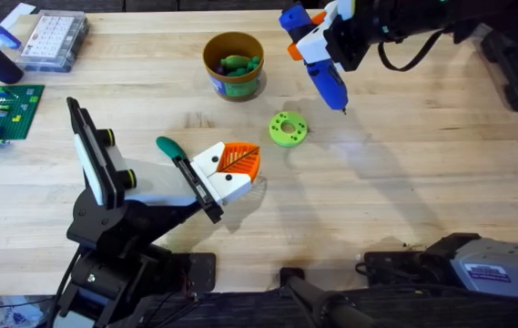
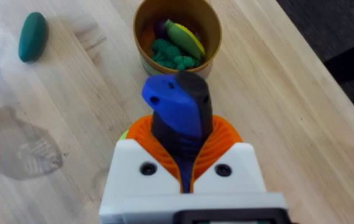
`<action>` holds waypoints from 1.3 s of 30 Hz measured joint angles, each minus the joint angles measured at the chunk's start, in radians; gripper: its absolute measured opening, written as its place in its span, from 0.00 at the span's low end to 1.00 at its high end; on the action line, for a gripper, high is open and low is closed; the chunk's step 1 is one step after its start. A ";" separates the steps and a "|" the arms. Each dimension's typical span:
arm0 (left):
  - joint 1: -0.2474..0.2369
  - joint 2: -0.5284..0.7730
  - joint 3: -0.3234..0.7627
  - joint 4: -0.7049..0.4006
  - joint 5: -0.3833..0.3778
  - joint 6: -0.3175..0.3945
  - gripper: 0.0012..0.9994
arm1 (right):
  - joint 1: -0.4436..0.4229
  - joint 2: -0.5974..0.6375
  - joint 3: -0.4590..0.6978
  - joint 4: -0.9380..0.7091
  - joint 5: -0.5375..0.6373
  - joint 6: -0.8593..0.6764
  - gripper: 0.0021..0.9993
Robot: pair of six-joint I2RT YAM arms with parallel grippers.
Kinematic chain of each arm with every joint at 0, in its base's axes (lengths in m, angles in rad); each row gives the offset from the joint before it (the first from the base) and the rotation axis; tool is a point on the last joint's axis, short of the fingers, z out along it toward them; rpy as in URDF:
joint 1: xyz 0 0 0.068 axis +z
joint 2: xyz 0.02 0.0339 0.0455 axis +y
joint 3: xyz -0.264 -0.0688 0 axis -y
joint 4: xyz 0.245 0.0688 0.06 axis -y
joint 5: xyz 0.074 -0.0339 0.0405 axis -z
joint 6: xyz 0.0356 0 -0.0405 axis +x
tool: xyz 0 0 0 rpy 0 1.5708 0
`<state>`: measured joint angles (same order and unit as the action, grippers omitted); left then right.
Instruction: Pick up the gripper from the table and insert it into the empty holder that is missing its gripper. Then pick up a screw, insert it into the mounting hole, and use the screwdriver to tighten it. Finally, clean up the table by picking up the vegetable and placing it into the bucket.
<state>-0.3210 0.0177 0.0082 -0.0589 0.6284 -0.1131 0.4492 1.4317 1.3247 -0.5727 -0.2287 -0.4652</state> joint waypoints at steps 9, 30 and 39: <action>0.000 0.000 0.000 0.000 0.000 0.000 0.01 | 0.000 0.012 0.000 -0.037 0.007 0.000 0.04; 0.000 0.000 0.000 0.000 0.000 0.000 0.01 | -0.099 0.186 -0.049 -0.183 0.264 -0.302 0.04; 0.000 0.000 0.000 0.000 0.000 0.000 0.01 | -0.099 0.318 -0.050 -0.149 0.259 -0.334 0.04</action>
<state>-0.3210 0.0177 0.0082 -0.0589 0.6285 -0.1131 0.3504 1.7501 1.2745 -0.7220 0.0301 -0.7993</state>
